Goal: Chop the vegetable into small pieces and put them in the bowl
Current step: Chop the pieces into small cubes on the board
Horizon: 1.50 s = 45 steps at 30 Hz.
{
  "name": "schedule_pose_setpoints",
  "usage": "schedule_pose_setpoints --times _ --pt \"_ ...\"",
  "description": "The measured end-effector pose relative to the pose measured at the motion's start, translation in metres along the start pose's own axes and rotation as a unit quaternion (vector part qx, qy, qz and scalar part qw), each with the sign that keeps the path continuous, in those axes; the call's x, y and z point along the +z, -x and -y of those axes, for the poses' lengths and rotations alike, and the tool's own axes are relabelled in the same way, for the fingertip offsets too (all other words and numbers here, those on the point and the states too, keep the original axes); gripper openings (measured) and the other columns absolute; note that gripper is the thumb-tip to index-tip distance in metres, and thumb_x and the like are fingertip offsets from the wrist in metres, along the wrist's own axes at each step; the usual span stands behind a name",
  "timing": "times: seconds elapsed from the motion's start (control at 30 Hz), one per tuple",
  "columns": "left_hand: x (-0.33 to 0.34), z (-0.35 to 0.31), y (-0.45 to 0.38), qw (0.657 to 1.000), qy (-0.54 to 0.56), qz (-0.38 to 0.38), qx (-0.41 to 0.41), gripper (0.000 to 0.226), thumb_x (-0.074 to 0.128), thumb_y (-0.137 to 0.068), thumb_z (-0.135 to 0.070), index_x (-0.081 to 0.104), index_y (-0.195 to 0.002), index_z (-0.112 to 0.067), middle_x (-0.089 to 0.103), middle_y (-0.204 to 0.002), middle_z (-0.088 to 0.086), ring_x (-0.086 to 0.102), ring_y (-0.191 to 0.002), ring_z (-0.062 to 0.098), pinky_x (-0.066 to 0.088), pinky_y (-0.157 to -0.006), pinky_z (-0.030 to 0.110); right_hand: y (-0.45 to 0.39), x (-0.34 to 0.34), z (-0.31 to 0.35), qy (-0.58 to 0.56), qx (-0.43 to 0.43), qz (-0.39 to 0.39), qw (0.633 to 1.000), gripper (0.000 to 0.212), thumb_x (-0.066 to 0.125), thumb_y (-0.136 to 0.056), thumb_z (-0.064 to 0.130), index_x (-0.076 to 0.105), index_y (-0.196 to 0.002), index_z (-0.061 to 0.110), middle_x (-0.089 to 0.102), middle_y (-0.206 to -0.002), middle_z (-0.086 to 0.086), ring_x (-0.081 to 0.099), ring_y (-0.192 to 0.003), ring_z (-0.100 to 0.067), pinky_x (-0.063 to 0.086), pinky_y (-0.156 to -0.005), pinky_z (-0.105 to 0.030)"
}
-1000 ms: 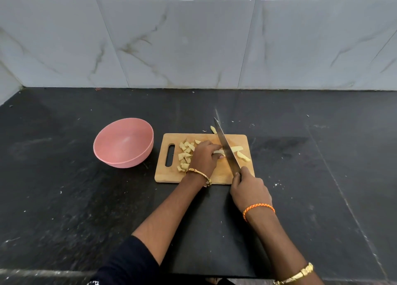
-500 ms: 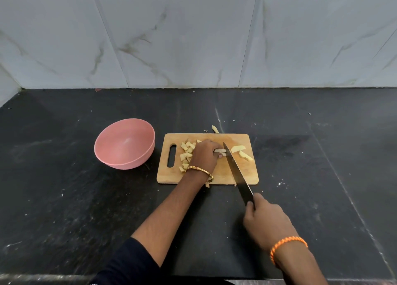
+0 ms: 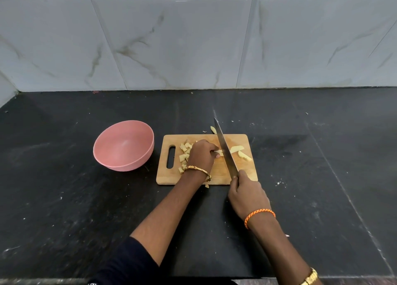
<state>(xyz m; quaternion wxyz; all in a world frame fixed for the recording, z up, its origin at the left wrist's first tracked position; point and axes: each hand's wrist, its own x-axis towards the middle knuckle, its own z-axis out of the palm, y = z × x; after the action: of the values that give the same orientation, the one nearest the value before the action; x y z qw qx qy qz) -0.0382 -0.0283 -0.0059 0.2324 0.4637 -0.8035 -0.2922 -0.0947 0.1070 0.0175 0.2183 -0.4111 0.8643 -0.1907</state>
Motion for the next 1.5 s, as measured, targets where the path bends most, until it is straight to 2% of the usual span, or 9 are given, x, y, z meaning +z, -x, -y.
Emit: schedule_pose_setpoints --times 0.17,0.43,0.5,0.57,0.77,0.9,1.27,1.4,1.5 --pt "0.000 0.000 0.000 1.000 -0.004 0.000 0.004 0.020 0.065 -0.081 -0.005 0.071 -0.100 -0.003 0.067 -0.098 0.015 0.061 -0.094 0.027 0.048 -0.085 0.032 -0.003 0.005 0.001 0.014 -0.002 0.017 1.000 0.019 0.030 -0.100 0.027 0.043 -0.098 0.013 0.048 -0.069 -0.003 0.057 -0.075 -0.027 0.047 -0.066 -0.036" --pt "0.003 0.002 0.002 0.999 -0.028 -0.021 0.018 0.020 0.059 -0.088 -0.009 0.070 -0.104 -0.005 0.064 -0.094 0.014 0.057 -0.091 0.024 0.046 -0.077 0.030 0.008 -0.015 0.001 0.031 0.036 0.097 0.994 0.023 0.030 -0.100 0.029 0.047 -0.106 0.014 0.053 -0.085 -0.006 0.060 -0.086 -0.025 0.052 -0.078 -0.039" --pt "0.002 0.002 0.003 0.999 -0.027 -0.018 0.021 0.020 0.059 -0.088 -0.009 0.069 -0.106 -0.005 0.063 -0.095 0.013 0.056 -0.092 0.024 0.046 -0.077 0.029 0.025 -0.023 -0.008 0.023 0.050 0.119 0.991 0.024 0.030 -0.099 0.030 0.048 -0.104 0.015 0.057 -0.091 -0.008 0.060 -0.085 -0.024 0.052 -0.077 -0.038" --pt "0.002 0.002 0.003 0.999 -0.027 -0.013 0.023 0.021 0.059 -0.088 -0.008 0.068 -0.107 -0.004 0.063 -0.095 0.014 0.055 -0.093 0.024 0.043 -0.074 0.025 0.042 -0.031 -0.018 -0.006 0.056 0.129 0.990 0.023 0.031 -0.099 0.029 0.050 -0.096 0.016 0.059 -0.086 -0.008 0.061 -0.077 -0.022 0.051 -0.071 -0.035" --pt "-0.002 0.004 -0.002 0.999 -0.015 0.029 -0.011 0.023 0.059 -0.089 -0.011 0.067 -0.108 -0.001 0.063 -0.101 0.017 0.057 -0.097 0.027 0.033 -0.072 0.018 0.035 -0.023 -0.014 -0.086 0.029 0.015 0.996 0.027 0.032 -0.099 0.032 0.043 -0.078 0.018 0.059 -0.077 -0.013 0.058 -0.070 -0.030 0.046 -0.064 -0.035" --pt "-0.003 0.003 -0.001 0.999 -0.022 0.023 -0.013 0.021 0.062 -0.086 -0.009 0.069 -0.104 -0.001 0.065 -0.100 0.016 0.059 -0.094 0.027 0.036 -0.074 0.019 0.010 -0.007 -0.006 -0.069 0.001 -0.020 0.997 0.026 0.029 -0.100 0.033 0.043 -0.088 0.015 0.054 -0.075 -0.010 0.057 -0.075 -0.032 0.046 -0.065 -0.035" --pt "-0.008 -0.001 -0.003 0.999 -0.001 0.014 -0.029 0.018 0.069 -0.079 -0.002 0.072 -0.097 0.000 0.072 -0.096 0.015 0.066 -0.090 0.024 0.041 -0.078 0.016 -0.001 0.007 0.005 -0.015 -0.009 -0.012 1.000 0.026 0.027 -0.101 0.032 0.044 -0.096 0.012 0.049 -0.074 -0.006 0.050 -0.071 -0.027 0.039 -0.064 -0.032" --pt "-0.010 -0.002 -0.003 1.000 -0.014 0.005 -0.019 0.017 0.066 -0.080 0.001 0.072 -0.095 0.000 0.072 -0.095 0.015 0.066 -0.090 0.024 0.043 -0.079 0.017 -0.004 0.009 0.012 0.016 0.009 0.005 1.000 0.022 0.028 -0.101 0.030 0.041 -0.097 0.014 0.057 -0.084 -0.011 0.058 -0.079 -0.030 0.045 -0.067 -0.035" --pt "-0.010 -0.003 -0.001 1.000 -0.016 0.001 -0.016 0.017 0.065 -0.081 -0.001 0.072 -0.096 0.000 0.072 -0.095 0.014 0.065 -0.091 0.023 0.042 -0.079 0.017 -0.007 0.003 0.020 0.046 0.031 0.035 0.998 0.021 0.029 -0.100 0.027 0.044 -0.103 0.013 0.061 -0.100 -0.015 0.059 -0.089 -0.032 0.043 -0.070 -0.035"
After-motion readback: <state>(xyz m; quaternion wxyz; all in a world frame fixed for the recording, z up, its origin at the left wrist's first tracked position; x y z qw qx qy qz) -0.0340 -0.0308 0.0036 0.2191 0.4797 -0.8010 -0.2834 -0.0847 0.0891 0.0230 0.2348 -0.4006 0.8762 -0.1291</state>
